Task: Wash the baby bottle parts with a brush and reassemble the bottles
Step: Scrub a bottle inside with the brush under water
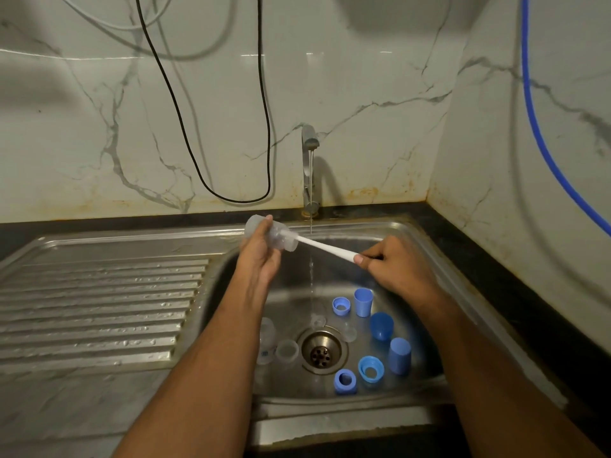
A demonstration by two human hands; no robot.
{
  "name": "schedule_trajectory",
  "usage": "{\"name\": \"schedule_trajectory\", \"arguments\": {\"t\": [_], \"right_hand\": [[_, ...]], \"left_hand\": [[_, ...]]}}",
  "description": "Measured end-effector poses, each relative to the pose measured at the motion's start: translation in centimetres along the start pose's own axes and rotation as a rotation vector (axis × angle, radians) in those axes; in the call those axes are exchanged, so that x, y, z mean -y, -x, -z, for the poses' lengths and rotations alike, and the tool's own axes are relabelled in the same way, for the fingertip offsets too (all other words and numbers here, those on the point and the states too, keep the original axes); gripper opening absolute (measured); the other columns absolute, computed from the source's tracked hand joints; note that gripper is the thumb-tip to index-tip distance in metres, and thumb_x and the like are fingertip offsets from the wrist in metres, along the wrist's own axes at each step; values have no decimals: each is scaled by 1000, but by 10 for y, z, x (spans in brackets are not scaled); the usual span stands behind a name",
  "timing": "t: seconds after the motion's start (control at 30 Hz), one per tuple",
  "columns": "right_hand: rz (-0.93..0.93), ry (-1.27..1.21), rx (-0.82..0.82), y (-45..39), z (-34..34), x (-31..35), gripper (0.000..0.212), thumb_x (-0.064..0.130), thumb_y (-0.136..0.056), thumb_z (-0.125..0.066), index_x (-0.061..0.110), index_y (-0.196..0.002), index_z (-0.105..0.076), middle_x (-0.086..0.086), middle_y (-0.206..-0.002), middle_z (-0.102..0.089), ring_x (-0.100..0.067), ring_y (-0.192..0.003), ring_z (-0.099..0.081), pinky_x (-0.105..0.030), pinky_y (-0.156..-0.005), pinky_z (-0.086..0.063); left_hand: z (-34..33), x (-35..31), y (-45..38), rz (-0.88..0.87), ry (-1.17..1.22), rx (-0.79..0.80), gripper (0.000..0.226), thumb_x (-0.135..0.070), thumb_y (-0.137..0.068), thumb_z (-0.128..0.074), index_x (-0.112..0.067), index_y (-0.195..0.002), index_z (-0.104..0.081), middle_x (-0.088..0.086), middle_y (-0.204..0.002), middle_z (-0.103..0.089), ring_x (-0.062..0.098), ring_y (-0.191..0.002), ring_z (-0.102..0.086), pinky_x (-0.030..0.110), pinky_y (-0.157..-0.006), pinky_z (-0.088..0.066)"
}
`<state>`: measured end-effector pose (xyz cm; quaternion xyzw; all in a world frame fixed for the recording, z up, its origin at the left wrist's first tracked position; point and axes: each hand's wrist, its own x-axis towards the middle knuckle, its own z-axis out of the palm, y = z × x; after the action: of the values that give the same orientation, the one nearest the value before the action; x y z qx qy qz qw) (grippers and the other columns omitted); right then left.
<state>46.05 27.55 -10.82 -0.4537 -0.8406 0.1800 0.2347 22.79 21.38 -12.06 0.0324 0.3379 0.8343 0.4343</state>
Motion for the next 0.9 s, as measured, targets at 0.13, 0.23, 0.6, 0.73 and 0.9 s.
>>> {"name": "schedule_trajectory", "arguments": {"t": [0.13, 0.23, 0.6, 0.73, 0.9], "right_hand": [[4, -202, 177, 1, 12, -7, 27, 34, -94, -70, 11, -84, -81, -10, -62, -68, -13, -54, -56, -29, -57, -48], [54, -168, 125, 3, 13, 1, 19, 33, -96, -67, 20, -99, -80, -6, -73, -72, -17, -68, -64, -30, -66, -53], [136, -65, 120, 2, 8, 6, 23, 38, -95, -68, 21, -105, -80, -4, -75, -73, -13, -66, -64, -29, -67, -55], [65, 43, -18, -1, -5, 2, 25, 43, -96, -64, 26, -108, -78, 6, -73, -69, -11, -69, -64, -35, -72, -58], [39, -120, 164, -1, -7, 5, 23, 36, -95, -68, 17, -89, -81, -3, -59, -65, -11, -52, -53, -32, -58, -48]], "left_hand": [[2, -6, -8, -11, 41, -24, 52, -10, -88, -74, -2, -133, -48, 19, -123, -59, 28, -112, -63, 50, -99, -54], [0, -2, -3, 8, 22, 0, 51, -11, -89, -73, -1, -133, -48, 20, -121, -60, 27, -108, -65, 48, -87, -60], [4, -3, -9, 2, 32, -17, 37, -10, -87, -75, -3, -117, -55, 21, -125, -59, 30, -112, -64, 55, -91, -57], [5, -1, -8, -20, 22, -53, 58, -11, -85, -77, -1, -134, -48, 21, -125, -60, 28, -109, -66, 47, -87, -60], [7, -1, -6, 6, 35, -36, 54, -9, -85, -76, 0, -131, -50, 21, -123, -60, 30, -112, -64, 53, -89, -58]]}}
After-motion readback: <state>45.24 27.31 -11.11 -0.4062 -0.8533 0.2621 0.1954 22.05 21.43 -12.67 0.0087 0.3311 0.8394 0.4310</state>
